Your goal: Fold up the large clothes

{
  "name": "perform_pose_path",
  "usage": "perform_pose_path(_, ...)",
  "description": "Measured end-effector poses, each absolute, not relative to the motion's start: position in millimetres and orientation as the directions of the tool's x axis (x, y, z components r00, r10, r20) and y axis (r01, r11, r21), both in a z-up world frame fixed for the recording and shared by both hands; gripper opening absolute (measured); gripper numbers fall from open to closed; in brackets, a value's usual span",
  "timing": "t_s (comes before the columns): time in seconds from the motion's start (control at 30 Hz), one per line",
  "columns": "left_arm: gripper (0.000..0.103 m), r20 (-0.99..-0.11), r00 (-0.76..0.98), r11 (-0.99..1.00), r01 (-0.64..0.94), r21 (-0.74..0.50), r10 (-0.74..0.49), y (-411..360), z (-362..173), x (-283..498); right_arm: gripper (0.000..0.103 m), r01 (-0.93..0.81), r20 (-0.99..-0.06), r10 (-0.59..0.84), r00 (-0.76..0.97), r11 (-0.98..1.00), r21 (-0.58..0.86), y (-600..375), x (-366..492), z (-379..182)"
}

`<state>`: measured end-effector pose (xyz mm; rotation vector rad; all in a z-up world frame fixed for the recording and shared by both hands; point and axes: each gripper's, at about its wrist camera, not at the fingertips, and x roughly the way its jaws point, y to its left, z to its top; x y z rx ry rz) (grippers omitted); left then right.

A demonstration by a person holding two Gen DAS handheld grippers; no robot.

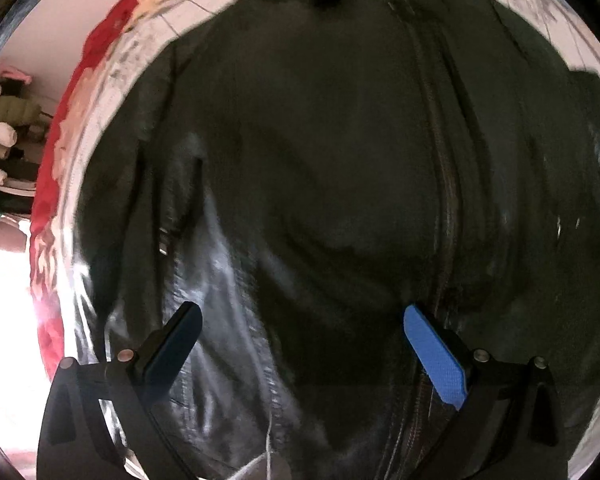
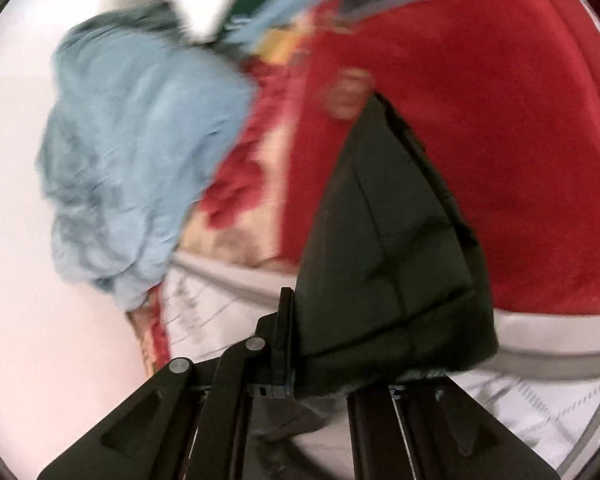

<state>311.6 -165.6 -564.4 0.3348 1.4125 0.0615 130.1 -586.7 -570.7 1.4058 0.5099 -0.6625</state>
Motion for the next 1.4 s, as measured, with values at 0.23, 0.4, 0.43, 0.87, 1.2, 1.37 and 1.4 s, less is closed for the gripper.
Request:
perform_pose_path(0.23,0.103,-0.951,0.211,0.972,0.019,0.236,0.227,-121,-524,335,0.005,0.605,-0.647,0.008,0.763,0.346,0.717,-507,250,-486)
perform_pose_path(0.4,0.103,-0.938,0.221,0.963,-0.093,0.252,0.266,-67,-509,338,0.005,0.519,-0.718,0.145,0.681,0.597,0.612,-395,363,-482)
perform_pose_path(0.43,0.103,-0.938,0.215,0.960,-0.112,0.255,0.274,-56,-510,334,0.005,0.488,-0.742,0.170,0.649,0.655,0.577,-365,386,-489)
perform_pose_path(0.87,0.103,-0.961,0.081,0.931,-0.282,0.233,0.265,42,-548,303,0.010,-0.075,-0.969,0.054,0.240,0.996,0.037,-42,489,-644)
perform_pose_path(1.2,0.103,-0.971,0.095,0.934,-0.309,0.183,0.221,59,-531,287,0.054,0.104,-0.958,0.262,0.116,0.956,0.274,-124,438,-604)
perform_pose_path(1.37,0.103,-0.976,0.060,0.902,-0.397,0.171,0.211,74,-522,253,0.055,0.197,-0.988,0.149,0.040,0.968,0.154,-180,390,-609)
perform_pose_path(1.4,0.103,-0.978,0.045,0.891,-0.423,0.166,0.204,78,-522,243,0.055,0.203,-0.991,0.130,0.009,0.971,0.129,-196,378,-615)
